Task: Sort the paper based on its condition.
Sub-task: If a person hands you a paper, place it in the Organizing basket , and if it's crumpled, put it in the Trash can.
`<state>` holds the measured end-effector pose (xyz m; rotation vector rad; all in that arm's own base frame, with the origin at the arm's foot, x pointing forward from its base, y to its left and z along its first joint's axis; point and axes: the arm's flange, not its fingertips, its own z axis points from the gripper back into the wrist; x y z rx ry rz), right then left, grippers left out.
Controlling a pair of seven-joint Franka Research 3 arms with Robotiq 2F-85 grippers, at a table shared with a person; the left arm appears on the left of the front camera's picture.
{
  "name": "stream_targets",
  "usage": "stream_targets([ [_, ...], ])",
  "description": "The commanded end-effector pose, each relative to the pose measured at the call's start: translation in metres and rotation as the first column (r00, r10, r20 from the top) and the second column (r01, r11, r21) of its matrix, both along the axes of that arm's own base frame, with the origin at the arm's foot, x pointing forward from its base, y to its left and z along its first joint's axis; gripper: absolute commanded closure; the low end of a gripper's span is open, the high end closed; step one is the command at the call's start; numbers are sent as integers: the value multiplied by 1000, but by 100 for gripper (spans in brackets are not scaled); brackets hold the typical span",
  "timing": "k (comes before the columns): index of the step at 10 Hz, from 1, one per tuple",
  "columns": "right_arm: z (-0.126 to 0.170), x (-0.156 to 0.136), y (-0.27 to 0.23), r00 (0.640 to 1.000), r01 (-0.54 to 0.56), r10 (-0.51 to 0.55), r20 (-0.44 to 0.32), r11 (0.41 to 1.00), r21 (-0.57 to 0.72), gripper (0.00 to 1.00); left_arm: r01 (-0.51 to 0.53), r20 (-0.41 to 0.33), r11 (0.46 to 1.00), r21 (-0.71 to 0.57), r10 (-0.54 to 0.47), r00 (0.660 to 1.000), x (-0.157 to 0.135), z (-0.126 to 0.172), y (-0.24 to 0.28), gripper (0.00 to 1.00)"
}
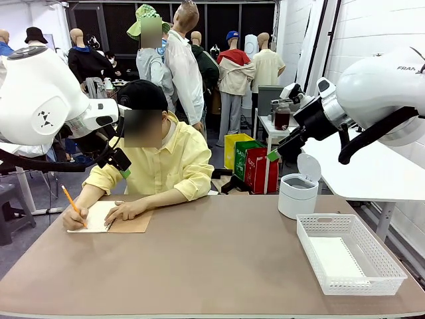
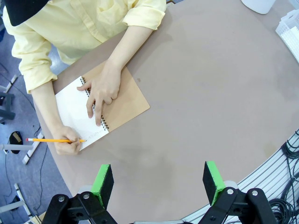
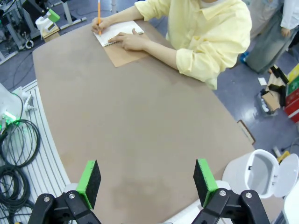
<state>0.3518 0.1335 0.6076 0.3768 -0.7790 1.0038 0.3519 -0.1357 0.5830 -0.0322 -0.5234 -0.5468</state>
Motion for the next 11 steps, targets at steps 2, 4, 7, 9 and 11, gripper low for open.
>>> stream_targets([
  [2,-1,0,0,1000,-9,9,-1,1000,-8,0,2,4,1000,-4,-1,1000,0,0,1,0],
  [4,-1,0,0,1000,-9,9,-1,1000,-8,0,2,4,1000,-4,-1,1000,0,0,1,0],
  [7,-1,0,0,1000,-9,9,-1,1000,-8,0,2,4,1000,-4,-1,1000,0,0,1,0],
  [9,-1,0,0,1000,-9,9,-1,1000,-8,0,2,4,1000,-4,-1,1000,0,0,1,0],
  [11,-1,0,0,1000,-9,9,-1,1000,-8,0,2,4,1000,-4,-1,1000,0,0,1,0],
])
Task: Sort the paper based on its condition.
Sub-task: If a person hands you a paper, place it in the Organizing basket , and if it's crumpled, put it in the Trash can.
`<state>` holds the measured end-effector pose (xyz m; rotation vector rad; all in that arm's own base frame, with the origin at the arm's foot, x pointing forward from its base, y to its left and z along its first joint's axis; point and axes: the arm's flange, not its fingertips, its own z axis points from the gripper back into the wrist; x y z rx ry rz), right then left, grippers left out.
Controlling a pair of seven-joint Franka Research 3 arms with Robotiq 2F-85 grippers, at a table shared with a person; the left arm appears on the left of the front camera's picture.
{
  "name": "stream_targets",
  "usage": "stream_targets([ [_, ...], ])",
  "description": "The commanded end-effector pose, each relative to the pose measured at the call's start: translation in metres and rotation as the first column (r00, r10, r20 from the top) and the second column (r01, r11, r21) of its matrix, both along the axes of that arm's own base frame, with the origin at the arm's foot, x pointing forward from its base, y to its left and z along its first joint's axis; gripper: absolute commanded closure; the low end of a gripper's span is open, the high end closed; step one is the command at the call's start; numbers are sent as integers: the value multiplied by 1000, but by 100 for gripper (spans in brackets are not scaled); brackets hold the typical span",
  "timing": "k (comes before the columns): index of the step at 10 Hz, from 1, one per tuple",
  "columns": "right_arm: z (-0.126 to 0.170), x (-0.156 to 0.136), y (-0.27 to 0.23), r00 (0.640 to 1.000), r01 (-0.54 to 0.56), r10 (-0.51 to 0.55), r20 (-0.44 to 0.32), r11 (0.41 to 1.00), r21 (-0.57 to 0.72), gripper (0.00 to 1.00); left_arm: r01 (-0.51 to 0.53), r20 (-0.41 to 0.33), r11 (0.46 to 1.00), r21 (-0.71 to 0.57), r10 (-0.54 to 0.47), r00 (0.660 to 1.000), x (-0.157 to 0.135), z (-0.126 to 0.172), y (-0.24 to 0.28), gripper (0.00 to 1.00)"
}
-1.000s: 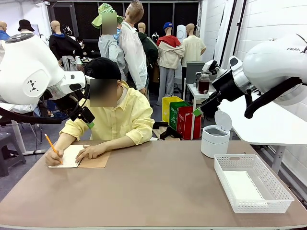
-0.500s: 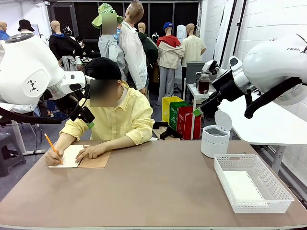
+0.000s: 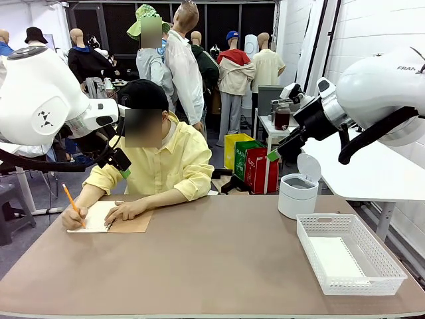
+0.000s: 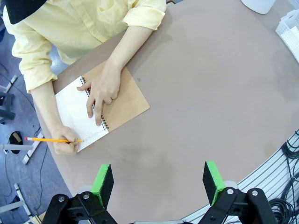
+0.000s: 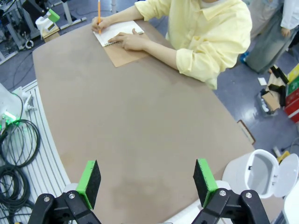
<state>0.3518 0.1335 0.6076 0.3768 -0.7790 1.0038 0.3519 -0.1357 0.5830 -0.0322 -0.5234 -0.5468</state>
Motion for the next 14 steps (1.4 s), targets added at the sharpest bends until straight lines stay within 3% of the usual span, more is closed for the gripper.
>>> stream_targets([
  [1,-1,0,0,1000,-9,9,-1,1000,-8,0,1,4,1000,-4,-1,1000,0,0,1,0],
  [14,-1,0,0,1000,-9,9,-1,1000,-8,0,1,4,1000,-4,-1,1000,0,0,1,0],
])
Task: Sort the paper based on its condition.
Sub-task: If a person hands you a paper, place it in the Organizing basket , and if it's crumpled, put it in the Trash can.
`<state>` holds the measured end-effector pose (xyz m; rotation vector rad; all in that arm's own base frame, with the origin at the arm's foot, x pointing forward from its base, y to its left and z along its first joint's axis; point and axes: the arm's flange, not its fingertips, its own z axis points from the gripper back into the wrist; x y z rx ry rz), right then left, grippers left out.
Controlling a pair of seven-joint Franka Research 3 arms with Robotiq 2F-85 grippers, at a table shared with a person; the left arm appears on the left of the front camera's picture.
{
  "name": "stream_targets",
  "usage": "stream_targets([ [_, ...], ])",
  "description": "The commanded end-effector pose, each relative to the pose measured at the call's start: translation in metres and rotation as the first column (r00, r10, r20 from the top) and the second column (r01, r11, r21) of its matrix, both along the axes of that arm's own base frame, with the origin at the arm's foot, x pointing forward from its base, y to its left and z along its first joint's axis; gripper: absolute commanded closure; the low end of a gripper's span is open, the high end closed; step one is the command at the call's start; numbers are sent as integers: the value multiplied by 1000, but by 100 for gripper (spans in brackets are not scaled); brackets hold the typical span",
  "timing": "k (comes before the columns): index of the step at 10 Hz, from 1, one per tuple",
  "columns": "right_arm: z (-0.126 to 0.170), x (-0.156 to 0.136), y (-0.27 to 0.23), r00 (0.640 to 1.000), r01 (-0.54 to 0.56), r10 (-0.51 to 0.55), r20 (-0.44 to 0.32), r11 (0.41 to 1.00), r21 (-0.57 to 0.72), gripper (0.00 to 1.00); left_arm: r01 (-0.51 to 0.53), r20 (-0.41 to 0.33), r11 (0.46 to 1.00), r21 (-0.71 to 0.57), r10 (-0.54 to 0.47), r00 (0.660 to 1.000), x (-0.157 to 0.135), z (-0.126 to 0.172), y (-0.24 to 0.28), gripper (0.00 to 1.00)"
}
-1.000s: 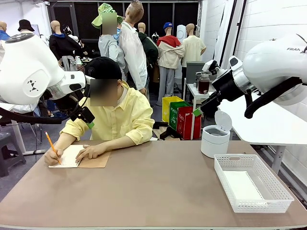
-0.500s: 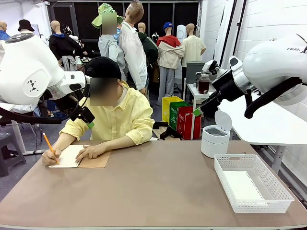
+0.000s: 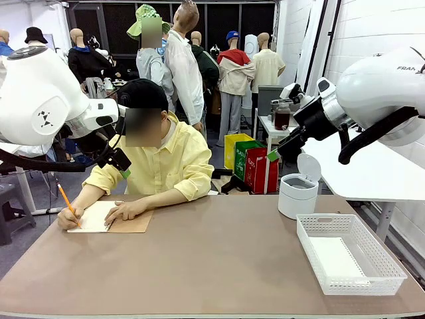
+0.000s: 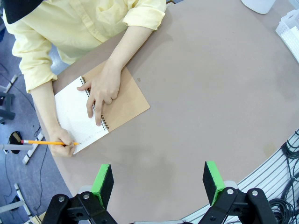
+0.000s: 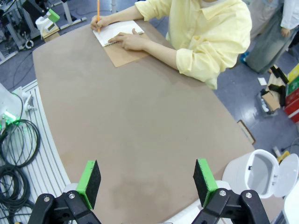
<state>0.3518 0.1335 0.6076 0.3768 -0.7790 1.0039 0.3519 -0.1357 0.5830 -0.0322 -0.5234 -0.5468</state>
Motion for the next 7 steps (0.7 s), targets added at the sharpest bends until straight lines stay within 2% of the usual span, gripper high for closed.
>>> stream_targets([
  [1,-1,0,0,1000,-9,9,-1,1000,-8,0,1,4,1000,-4,-1,1000,0,0,1,0],
  [7,-1,0,0,1000,-9,9,-1,1000,-8,0,1,4,1000,-4,-1,1000,0,0,1,0],
])
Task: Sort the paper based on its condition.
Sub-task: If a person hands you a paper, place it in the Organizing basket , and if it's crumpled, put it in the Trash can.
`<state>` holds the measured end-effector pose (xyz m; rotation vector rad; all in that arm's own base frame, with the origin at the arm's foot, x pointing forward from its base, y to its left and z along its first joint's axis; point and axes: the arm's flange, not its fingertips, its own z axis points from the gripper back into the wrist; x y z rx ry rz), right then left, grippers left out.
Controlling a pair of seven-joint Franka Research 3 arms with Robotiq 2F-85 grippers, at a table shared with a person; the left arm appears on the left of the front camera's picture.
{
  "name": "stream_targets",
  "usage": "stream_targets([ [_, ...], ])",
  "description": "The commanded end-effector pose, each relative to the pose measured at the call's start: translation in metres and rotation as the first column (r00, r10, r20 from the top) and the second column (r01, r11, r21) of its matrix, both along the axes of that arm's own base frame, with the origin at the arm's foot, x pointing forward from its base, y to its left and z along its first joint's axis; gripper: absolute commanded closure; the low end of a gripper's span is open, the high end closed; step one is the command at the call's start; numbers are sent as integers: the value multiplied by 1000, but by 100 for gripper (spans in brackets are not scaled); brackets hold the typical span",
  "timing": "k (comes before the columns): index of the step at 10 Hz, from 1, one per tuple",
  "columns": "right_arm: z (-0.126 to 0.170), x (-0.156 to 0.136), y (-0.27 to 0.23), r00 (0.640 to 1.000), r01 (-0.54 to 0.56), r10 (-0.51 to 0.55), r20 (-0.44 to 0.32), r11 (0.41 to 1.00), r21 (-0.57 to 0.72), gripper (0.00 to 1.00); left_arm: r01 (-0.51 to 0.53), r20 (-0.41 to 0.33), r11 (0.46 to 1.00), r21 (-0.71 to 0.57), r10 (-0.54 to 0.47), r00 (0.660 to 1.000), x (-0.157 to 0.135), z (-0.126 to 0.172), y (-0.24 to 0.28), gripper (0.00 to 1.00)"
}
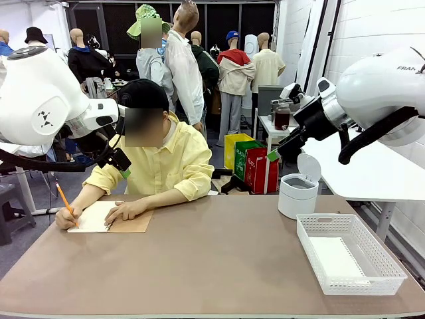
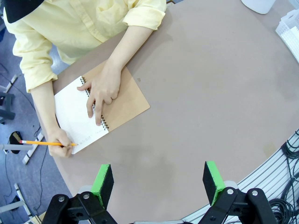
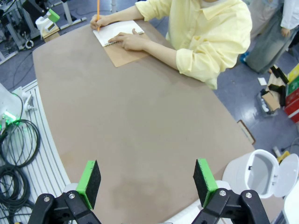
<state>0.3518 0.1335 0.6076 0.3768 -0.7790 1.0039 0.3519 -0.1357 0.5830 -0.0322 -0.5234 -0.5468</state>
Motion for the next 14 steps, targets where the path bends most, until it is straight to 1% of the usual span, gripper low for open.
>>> stream_targets([
  [1,-1,0,0,1000,-9,9,-1,1000,-8,0,1,4,1000,-4,-1,1000,0,0,1,0],
  [14,-1,0,0,1000,-9,9,-1,1000,-8,0,1,4,1000,-4,-1,1000,0,0,1,0],
])
